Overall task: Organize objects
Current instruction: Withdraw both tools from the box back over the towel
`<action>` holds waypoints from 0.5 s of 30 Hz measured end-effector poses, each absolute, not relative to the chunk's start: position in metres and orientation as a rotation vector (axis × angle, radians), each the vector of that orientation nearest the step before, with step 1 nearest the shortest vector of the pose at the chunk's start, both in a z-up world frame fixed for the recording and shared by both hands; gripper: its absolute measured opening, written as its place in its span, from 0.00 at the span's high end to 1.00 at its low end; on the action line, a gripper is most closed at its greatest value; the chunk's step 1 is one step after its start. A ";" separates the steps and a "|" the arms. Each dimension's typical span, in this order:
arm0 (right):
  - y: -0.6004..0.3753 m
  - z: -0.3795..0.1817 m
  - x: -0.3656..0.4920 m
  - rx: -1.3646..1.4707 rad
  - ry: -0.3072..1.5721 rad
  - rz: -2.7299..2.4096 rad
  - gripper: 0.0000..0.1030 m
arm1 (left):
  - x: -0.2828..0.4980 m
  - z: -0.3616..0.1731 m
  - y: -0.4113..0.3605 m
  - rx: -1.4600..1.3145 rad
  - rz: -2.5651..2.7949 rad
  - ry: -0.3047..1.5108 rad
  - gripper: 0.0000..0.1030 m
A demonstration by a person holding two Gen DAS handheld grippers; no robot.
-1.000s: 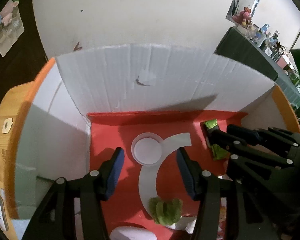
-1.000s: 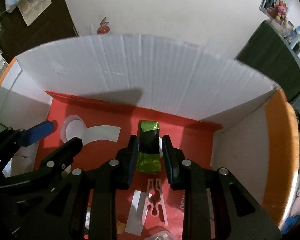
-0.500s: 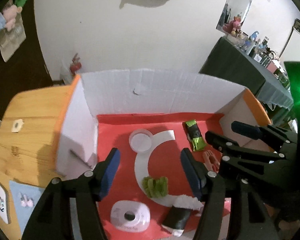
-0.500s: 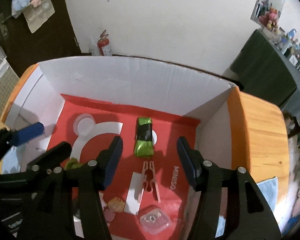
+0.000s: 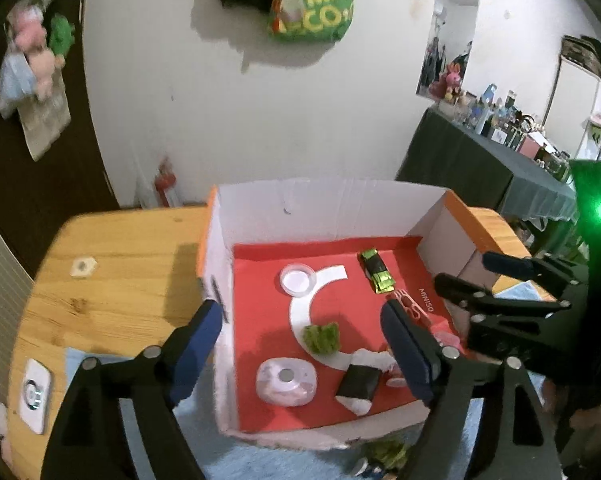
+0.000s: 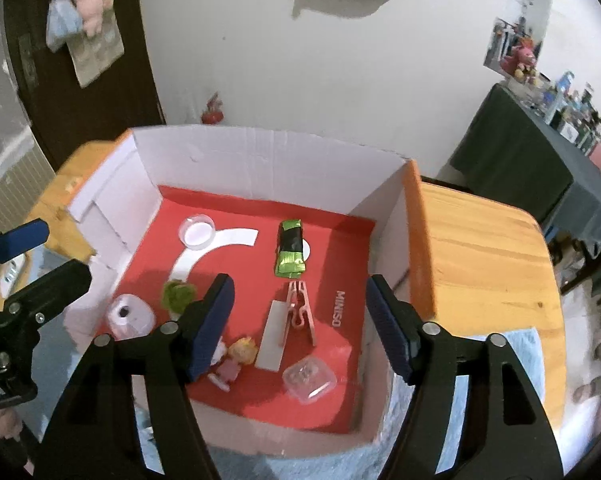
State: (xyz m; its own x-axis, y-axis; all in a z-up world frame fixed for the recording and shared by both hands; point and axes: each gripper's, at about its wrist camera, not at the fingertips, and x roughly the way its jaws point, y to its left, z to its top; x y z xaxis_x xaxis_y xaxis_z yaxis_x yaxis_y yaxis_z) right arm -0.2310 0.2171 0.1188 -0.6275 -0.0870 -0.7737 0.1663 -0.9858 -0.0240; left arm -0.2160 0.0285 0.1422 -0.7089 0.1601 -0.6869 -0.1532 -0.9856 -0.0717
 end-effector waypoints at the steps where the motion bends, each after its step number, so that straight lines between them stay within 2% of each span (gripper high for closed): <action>1: 0.219 0.122 -0.224 1.247 0.109 -2.721 0.29 | -0.210 0.145 0.027 -1.085 2.777 -0.001 0.18; 8: 0.224 0.150 -0.180 1.047 0.117 -2.823 0.27 | -0.164 0.162 0.016 -0.927 2.864 -0.006 0.17; 10: 0.227 0.157 -0.163 0.983 0.091 -2.848 0.17 | -0.152 0.165 0.014 -0.891 2.881 -0.011 0.12; 15: 0.233 0.166 -0.126 0.916 0.038 -2.851 0.16 | -0.120 0.169 0.008 -0.802 2.927 -0.013 0.06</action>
State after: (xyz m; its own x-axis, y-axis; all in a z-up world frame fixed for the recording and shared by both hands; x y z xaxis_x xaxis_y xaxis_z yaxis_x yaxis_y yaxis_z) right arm -0.1262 0.2334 0.1663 -0.8032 -0.1315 -0.5810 0.1470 -0.9889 0.0205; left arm -0.1201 0.0079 0.1691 -0.8551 0.1051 -0.5076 -0.1007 -0.9943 -0.0363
